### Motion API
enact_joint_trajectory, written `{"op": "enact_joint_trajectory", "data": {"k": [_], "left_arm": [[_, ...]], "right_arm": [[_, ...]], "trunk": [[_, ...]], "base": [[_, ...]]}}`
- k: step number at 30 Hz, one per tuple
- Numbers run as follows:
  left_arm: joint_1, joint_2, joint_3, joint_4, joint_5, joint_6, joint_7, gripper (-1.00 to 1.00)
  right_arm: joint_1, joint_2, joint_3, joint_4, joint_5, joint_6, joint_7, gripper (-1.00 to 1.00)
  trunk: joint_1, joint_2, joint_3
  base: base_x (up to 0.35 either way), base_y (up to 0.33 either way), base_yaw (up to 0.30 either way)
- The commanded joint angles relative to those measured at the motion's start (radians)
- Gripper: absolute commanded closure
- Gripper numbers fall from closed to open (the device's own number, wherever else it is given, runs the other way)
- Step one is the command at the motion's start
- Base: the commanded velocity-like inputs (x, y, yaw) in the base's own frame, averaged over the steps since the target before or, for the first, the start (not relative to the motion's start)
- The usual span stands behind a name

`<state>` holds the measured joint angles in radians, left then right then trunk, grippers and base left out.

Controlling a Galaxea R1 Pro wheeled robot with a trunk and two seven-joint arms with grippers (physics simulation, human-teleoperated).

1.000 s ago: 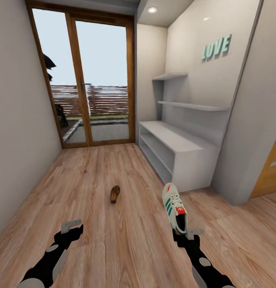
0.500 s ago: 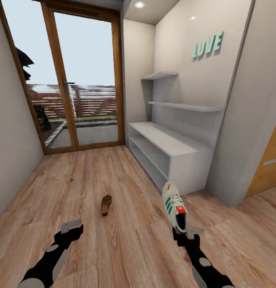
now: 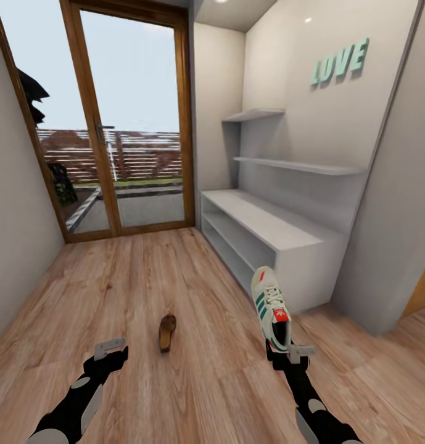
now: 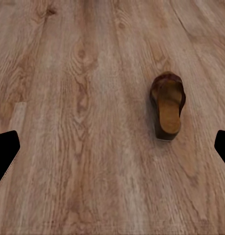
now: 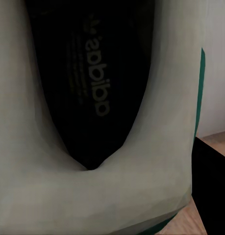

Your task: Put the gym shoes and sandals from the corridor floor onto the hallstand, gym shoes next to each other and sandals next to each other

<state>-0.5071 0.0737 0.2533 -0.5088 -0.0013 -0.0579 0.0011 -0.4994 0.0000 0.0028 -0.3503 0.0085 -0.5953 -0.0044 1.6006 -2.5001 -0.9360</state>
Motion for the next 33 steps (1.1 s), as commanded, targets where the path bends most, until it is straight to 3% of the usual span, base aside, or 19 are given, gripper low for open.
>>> {"op": "enact_joint_trajectory", "data": {"k": [1, 20, 33], "left_arm": [[-0.001, 0.0, 0.001, 0.001, 0.0, -0.003, 0.0, -1.0], [-0.001, -0.012, -0.003, 0.021, -0.002, -0.003, -0.002, -1.0], [-0.001, -0.022, -0.005, 0.021, -0.002, -0.003, -0.002, -1.0]], "right_arm": [[-0.001, 0.0, 0.0, 0.001, 0.001, -0.004, -0.001, 1.0], [-0.001, 0.0, 0.003, -0.001, 0.005, -0.004, 0.006, 1.0], [-0.001, 0.0, 0.002, -0.001, 0.003, -0.004, -0.001, 1.0]], "trunk": [[0.0, 0.0, -0.001], [0.0, 0.0, -0.001], [0.0, 0.0, -0.001]], "base": [[0.324, 0.141, 0.0], [0.324, 0.137, 0.0], [0.291, 0.01, 0.0]]}}
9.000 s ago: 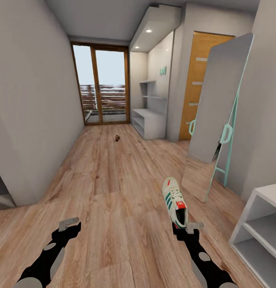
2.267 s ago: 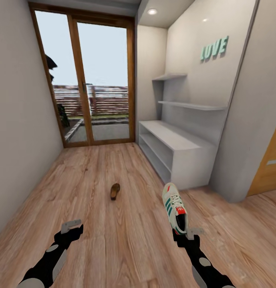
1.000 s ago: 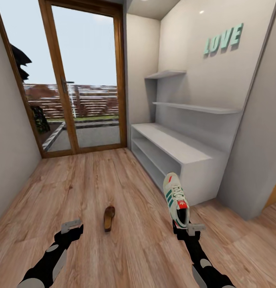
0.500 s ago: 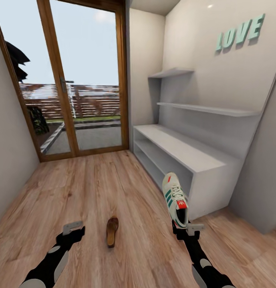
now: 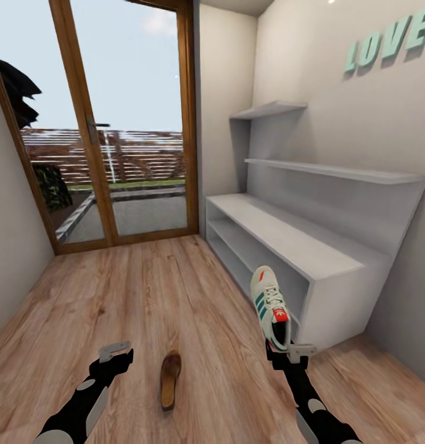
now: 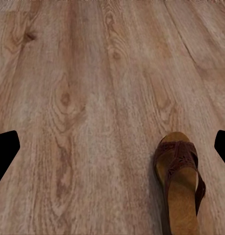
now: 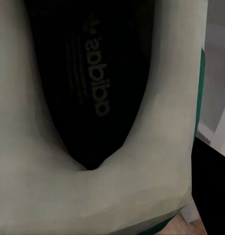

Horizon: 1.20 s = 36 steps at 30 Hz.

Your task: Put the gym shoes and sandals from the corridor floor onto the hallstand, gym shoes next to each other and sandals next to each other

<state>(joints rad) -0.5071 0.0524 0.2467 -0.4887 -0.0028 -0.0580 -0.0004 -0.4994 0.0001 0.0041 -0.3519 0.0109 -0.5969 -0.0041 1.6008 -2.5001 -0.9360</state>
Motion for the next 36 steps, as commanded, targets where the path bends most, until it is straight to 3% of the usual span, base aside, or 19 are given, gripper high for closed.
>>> {"op": "enact_joint_trajectory", "data": {"k": [1, 11, 28, 36], "left_arm": [[-0.001, 0.0, 0.002, 0.001, 0.0, -0.003, 0.0, -1.0], [-0.001, 0.0, 0.002, 0.001, 0.0, -0.006, 0.0, -1.0], [-0.001, 0.0, 0.002, 0.001, 0.0, -0.006, 0.0, -1.0], [-0.001, 0.0, 0.002, 0.002, 0.0, -0.007, -0.001, -1.0]], "right_arm": [[-0.001, 0.0, 0.0, 0.001, 0.001, -0.003, -0.001, 1.0], [-0.001, 0.0, 0.001, 0.001, 0.001, -0.003, -0.001, 1.0], [-0.001, 0.0, 0.001, 0.001, 0.002, -0.003, 0.001, 1.0], [-0.001, 0.0, 0.003, 0.001, 0.003, -0.003, 0.008, 1.0]], "trunk": [[0.0, 0.0, -0.001], [0.0, 0.0, -0.001], [0.0, 0.0, -0.001], [0.0, 0.0, -0.001]], "base": [[0.178, 0.0, 0.0], [0.067, -0.017, 0.0], [0.309, -0.062, 0.0], [0.087, -0.001, 0.0]]}}
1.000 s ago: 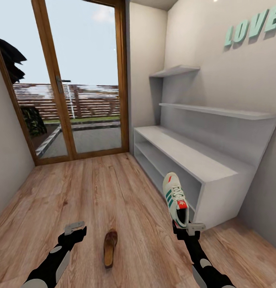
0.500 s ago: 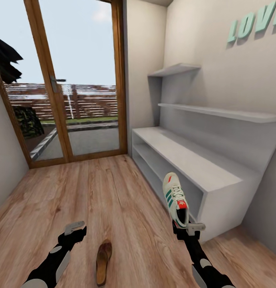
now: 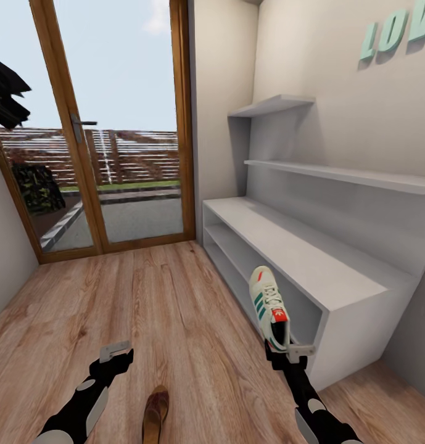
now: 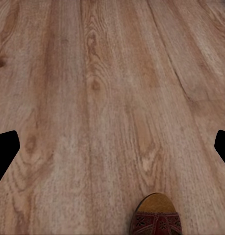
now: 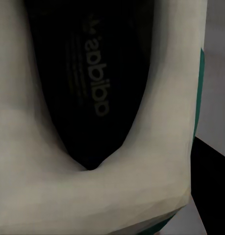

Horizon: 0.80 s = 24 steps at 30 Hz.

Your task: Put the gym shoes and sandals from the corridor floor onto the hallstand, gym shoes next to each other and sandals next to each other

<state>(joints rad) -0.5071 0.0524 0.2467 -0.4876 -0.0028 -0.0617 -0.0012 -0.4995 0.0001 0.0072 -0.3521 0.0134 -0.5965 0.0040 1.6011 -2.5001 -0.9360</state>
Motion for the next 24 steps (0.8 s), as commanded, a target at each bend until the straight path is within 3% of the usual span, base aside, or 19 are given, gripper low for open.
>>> {"op": "enact_joint_trajectory", "data": {"k": [1, 4, 8, 10, 15, 17, 18, 22, 24], "left_arm": [[-0.001, -0.001, 0.002, 0.002, 0.0, -0.005, 0.0, -1.0], [-0.001, -0.004, 0.0, 0.016, 0.0, -0.016, 0.0, -1.0], [-0.001, -0.01, -0.028, 0.071, -0.001, -0.104, 0.0, -1.0], [-0.001, -0.012, -0.063, 0.104, 0.0, -0.165, 0.0, -1.0], [-0.001, -0.012, -0.123, 0.13, 0.0, -0.203, 0.0, -1.0], [-0.001, -0.012, -0.135, 0.133, 0.0, -0.208, 0.0, -1.0], [-0.001, -0.012, -0.141, 0.135, 0.0, -0.211, 0.0, -1.0], [-0.001, -0.012, -0.146, 0.136, 0.0, -0.215, 0.0, -1.0], [-0.001, -0.012, -0.146, 0.136, 0.0, -0.216, 0.0, -1.0]], "right_arm": [[-0.001, 0.0, 0.001, 0.001, 0.001, -0.002, 0.003, 1.0], [-0.001, 0.0, 0.007, 0.001, 0.001, 0.002, 0.039, 1.0], [-0.001, 0.001, 0.07, -0.002, -0.001, 0.031, 0.171, 1.0], [-0.001, 0.002, 0.098, -0.004, -0.001, 0.112, 0.237, 1.0], [-0.001, 0.015, 0.115, -0.028, -0.001, 0.365, 0.388, 1.0], [-0.001, 0.02, 0.118, -0.069, -0.005, 0.464, 0.482, 1.0], [-0.001, 0.022, 0.119, -0.124, -0.007, 0.537, 0.569, 1.0], [-0.001, 0.024, 0.12, -0.209, -0.011, 0.61, 0.675, 1.0], [-0.001, 0.024, 0.12, -0.221, -0.012, 0.618, 0.693, 1.0]], "trunk": [[0.0, 0.0, -0.001], [0.0, 0.0, -0.001], [0.0, 0.0, -0.001], [0.0, 0.0, -0.001], [0.0, 0.0, -0.001], [0.0, 0.0, -0.001], [0.0, 0.0, -0.001], [0.0, 0.0, -0.001], [0.0, 0.0, -0.001]], "base": [[0.015, 0.0, 0.0], [0.008, 0.0, 0.0], [0.003, 0.0, 0.0], [0.0, 0.0, 0.0], [0.0, 0.0, 0.0], [0.0, 0.0, 0.0], [0.0, 0.0, 0.0], [0.0, 0.0, 0.0], [0.0, 0.0, 0.0]]}}
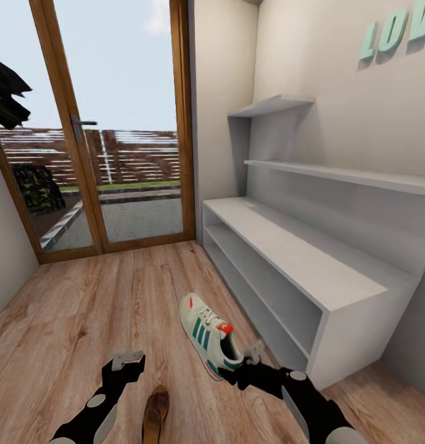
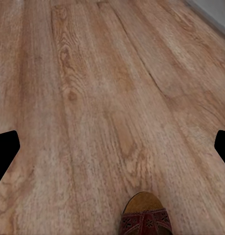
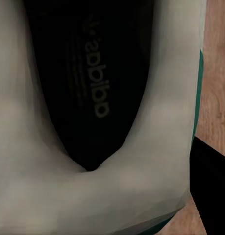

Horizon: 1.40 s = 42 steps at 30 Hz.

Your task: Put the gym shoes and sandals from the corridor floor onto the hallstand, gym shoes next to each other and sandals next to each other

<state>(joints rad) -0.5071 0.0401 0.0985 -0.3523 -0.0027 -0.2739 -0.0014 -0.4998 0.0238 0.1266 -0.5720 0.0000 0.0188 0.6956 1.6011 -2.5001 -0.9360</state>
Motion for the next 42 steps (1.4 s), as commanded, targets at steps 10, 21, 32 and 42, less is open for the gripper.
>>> {"op": "enact_joint_trajectory", "data": {"k": [10, 21, 32, 42], "left_arm": [[-0.001, 0.001, 0.003, 0.001, 0.001, -0.004, 0.001, -1.0], [-0.001, 0.001, 0.003, 0.001, 0.002, -0.005, 0.001, -1.0], [-0.001, -0.008, 0.001, 0.003, 0.001, -0.165, 0.001, -1.0], [-0.001, -0.014, 0.002, 0.003, 0.0, -0.187, 0.001, -1.0]], "right_arm": [[0.0, -0.004, -0.003, -0.045, -0.002, 0.01, 0.029, 1.0], [0.0, -0.008, 0.0, -0.246, -0.281, 0.17, 0.03, 1.0], [0.0, -0.008, 0.001, -0.249, -0.296, 0.179, 0.03, 1.0], [0.0, -0.008, 0.001, -0.248, -0.296, 0.179, 0.03, 1.0]], "trunk": [[0.0, 0.0, -0.001], [0.003, -0.002, -0.033], [0.008, -0.005, -0.094], [0.012, -0.007, -0.149]], "base": [[0.0, 0.0, 0.0], [0.0, 0.0, 0.0], [0.0, 0.0, 0.0], [0.0, 0.0, 0.0]]}}
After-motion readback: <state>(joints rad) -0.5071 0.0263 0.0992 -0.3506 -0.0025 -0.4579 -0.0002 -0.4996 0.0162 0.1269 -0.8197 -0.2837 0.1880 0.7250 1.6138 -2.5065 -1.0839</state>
